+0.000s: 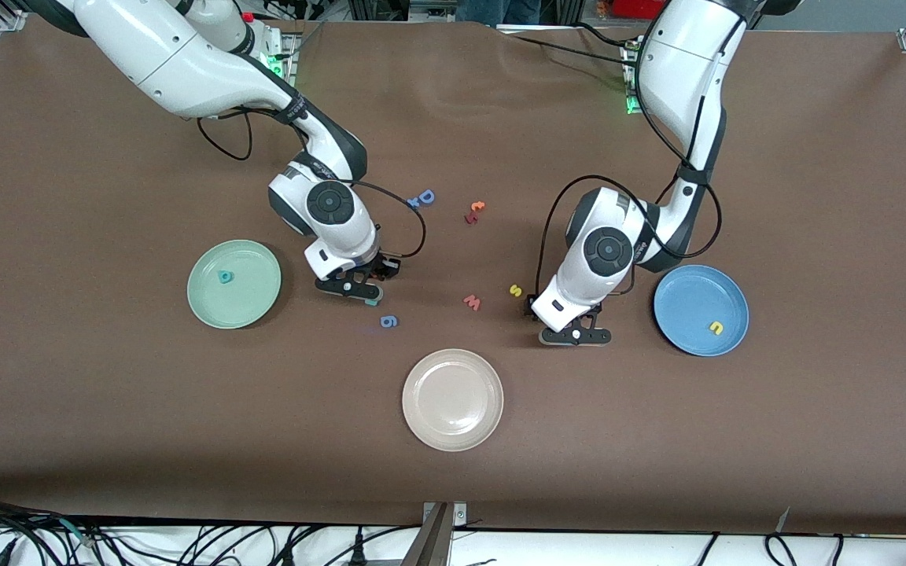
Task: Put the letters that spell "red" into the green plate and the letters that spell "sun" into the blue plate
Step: 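Place the orange e on the green plate while the left gripper lifts the n, then grasp the teal r with the right gripper while the left gripper places the n, then carry the r to the green plate while the left gripper reaches the yellow s, then release the r and withdraw the right gripper while the left gripper grasps the s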
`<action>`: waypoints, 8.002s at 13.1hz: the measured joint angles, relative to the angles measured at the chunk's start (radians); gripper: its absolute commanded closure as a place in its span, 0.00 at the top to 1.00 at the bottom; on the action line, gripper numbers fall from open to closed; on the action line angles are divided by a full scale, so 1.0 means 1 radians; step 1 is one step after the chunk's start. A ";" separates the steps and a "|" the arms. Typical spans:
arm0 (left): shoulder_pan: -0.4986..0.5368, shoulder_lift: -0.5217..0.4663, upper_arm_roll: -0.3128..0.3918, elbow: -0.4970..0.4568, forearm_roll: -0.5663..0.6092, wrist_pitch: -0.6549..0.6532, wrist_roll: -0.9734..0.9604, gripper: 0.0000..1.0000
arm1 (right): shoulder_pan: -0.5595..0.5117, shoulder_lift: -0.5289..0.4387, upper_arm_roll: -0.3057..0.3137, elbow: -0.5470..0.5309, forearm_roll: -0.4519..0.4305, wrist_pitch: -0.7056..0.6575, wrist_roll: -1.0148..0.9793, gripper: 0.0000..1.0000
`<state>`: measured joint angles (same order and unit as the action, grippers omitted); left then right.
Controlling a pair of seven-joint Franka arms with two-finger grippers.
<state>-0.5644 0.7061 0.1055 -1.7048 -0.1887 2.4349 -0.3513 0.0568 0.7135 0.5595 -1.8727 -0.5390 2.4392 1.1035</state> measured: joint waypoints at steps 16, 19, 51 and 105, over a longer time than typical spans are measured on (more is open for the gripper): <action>-0.025 0.034 0.009 0.012 0.000 0.046 -0.017 0.22 | -0.308 -0.164 -0.044 -0.073 -0.014 -0.292 -0.539 0.28; -0.022 0.036 0.050 0.012 0.000 0.042 0.100 0.22 | -0.326 -0.161 -0.043 -0.122 -0.014 -0.291 -0.539 0.82; 0.084 -0.058 0.231 0.020 -0.160 -0.243 0.861 1.00 | 0.010 0.110 -0.010 0.231 -0.029 -0.133 0.096 0.49; -0.249 0.077 0.132 -0.002 0.050 0.063 0.435 0.53 | -0.370 -0.222 0.043 0.408 0.216 -0.775 -0.782 0.99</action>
<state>-0.8136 0.7832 0.2371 -1.7069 -0.1383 2.4975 0.0837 -0.3133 0.4916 0.6023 -1.4651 -0.3229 1.6638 0.3215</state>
